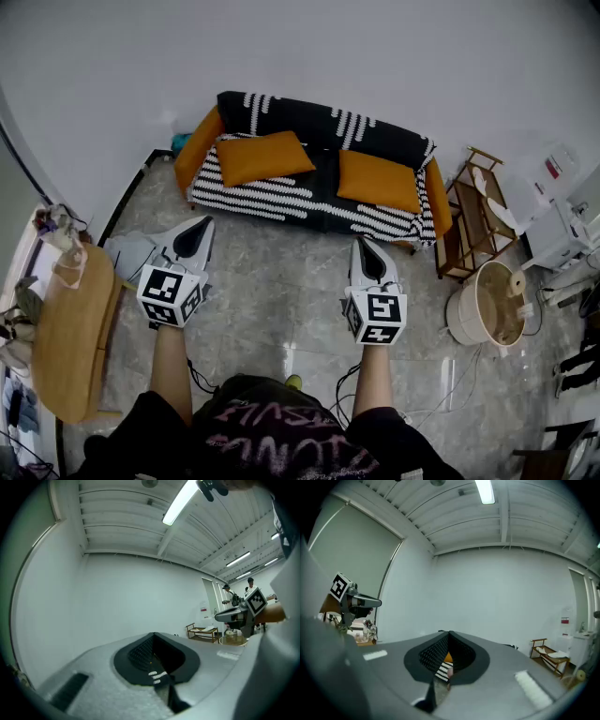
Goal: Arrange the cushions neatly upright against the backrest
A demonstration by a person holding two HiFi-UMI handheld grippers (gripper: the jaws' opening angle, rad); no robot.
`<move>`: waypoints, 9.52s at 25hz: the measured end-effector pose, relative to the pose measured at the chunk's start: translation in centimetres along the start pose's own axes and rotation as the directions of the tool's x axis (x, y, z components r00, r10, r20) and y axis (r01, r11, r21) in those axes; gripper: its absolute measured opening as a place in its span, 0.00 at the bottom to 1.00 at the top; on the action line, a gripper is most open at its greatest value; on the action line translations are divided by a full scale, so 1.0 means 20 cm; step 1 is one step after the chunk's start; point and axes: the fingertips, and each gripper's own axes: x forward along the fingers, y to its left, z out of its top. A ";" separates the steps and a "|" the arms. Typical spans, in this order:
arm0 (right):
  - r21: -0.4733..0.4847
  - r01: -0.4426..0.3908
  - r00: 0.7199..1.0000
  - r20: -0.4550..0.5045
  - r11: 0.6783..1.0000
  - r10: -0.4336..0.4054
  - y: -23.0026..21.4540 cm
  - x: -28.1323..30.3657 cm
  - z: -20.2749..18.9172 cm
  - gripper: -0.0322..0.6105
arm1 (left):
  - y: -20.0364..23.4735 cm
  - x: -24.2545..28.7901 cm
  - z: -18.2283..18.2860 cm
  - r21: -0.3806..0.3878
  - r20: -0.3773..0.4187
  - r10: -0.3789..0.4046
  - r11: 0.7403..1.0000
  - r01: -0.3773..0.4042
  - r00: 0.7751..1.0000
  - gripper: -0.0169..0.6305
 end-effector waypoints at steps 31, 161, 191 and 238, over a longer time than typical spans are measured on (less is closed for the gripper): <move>0.049 0.035 0.999 -0.011 0.998 -0.034 0.34 0.04 -0.04 0.07 | 0.27 -0.14 -0.15 -0.005 0.031 -0.057 0.998 0.057 0.998 0.03; 0.346 -0.301 0.437 -0.778 0.889 0.451 -0.76 5.28 -2.91 0.58 | 2.66 3.63 -3.52 -0.429 -0.822 -0.140 0.789 -0.439 0.552 0.68; 0.208 -0.398 0.522 -0.749 0.893 0.407 -0.61 5.26 -2.90 0.29 | 2.57 3.76 -3.40 -0.424 -0.754 -0.204 0.877 -0.226 0.624 0.25; 0.134 -0.015 0.819 -0.567 0.991 0.089 -0.97 5.63 -2.37 0.25 | 3.07 4.91 -2.86 -0.142 -0.584 -0.173 0.984 0.110 0.793 0.24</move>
